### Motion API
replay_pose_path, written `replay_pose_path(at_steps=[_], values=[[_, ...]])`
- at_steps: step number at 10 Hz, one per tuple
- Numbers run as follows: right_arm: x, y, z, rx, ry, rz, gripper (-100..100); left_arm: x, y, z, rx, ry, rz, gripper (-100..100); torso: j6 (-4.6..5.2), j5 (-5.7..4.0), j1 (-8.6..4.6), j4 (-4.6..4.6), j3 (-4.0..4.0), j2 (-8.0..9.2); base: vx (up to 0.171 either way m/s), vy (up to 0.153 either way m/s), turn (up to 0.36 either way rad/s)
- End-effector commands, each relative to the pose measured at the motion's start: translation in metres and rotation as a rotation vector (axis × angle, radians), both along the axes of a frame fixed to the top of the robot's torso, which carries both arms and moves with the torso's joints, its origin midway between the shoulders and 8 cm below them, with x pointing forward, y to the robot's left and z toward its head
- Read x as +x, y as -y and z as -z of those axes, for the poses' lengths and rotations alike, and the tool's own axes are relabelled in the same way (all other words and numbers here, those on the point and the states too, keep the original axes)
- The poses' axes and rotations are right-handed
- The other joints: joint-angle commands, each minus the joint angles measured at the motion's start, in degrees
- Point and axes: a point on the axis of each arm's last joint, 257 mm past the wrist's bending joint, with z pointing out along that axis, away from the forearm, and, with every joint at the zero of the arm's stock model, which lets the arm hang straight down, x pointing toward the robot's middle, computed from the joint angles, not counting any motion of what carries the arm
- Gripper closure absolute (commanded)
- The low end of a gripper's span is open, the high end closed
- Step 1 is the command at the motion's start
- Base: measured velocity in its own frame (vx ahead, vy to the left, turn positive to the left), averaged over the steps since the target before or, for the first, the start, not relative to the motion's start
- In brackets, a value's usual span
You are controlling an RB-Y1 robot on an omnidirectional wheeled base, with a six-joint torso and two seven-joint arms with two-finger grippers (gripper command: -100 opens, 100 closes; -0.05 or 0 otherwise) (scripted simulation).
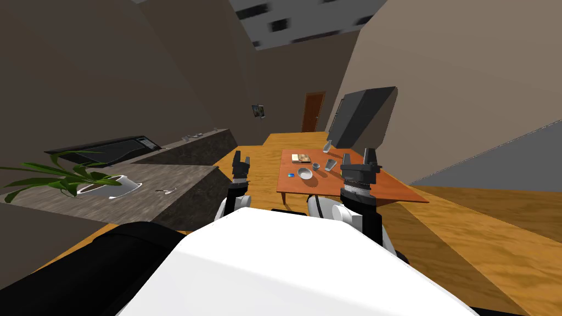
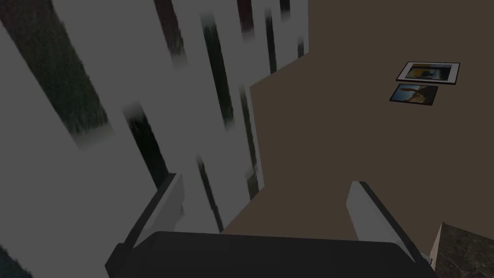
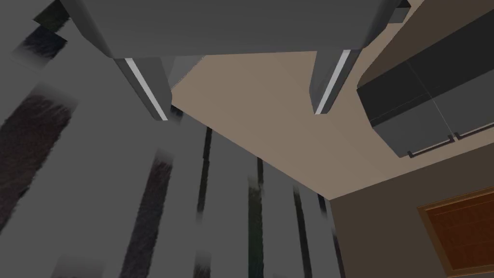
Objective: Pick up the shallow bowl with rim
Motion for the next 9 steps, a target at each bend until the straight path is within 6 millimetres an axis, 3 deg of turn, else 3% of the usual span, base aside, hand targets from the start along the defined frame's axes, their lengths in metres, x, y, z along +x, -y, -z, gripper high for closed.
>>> replay_pose_path(at_steps=[1, 5, 9], values=[[0.002, -0.006, 0.005, -0.03, -0.016, -0.015, -100, 0.0, 0.0, 0.0, 0.0, 0.0, 0.0, 0, 0.0, 0.0, 0.0, 0.0, 0.0, 0.0, -0.018, 0.001, 0.083], [0.013, -0.029, 0.041, -0.129, -0.107, -0.06, -100, 0.0, 0.0, 0.0, 0.0, 0.0, 0.0, 0, -0.02, 0.0, -0.02, 0.06, 0.17, 0.3, -0.069, 0.001, 0.163], [0.023, -0.054, 0.112, -0.258, -0.27, -0.103, -100, 0.0, 0.0, 0.0, 0.0, 0.0, 0.0, 0, -0.01, 0.01, 0.01, 0.1, 0.26, 0.46, -0.108, 0.017, 0.256]])
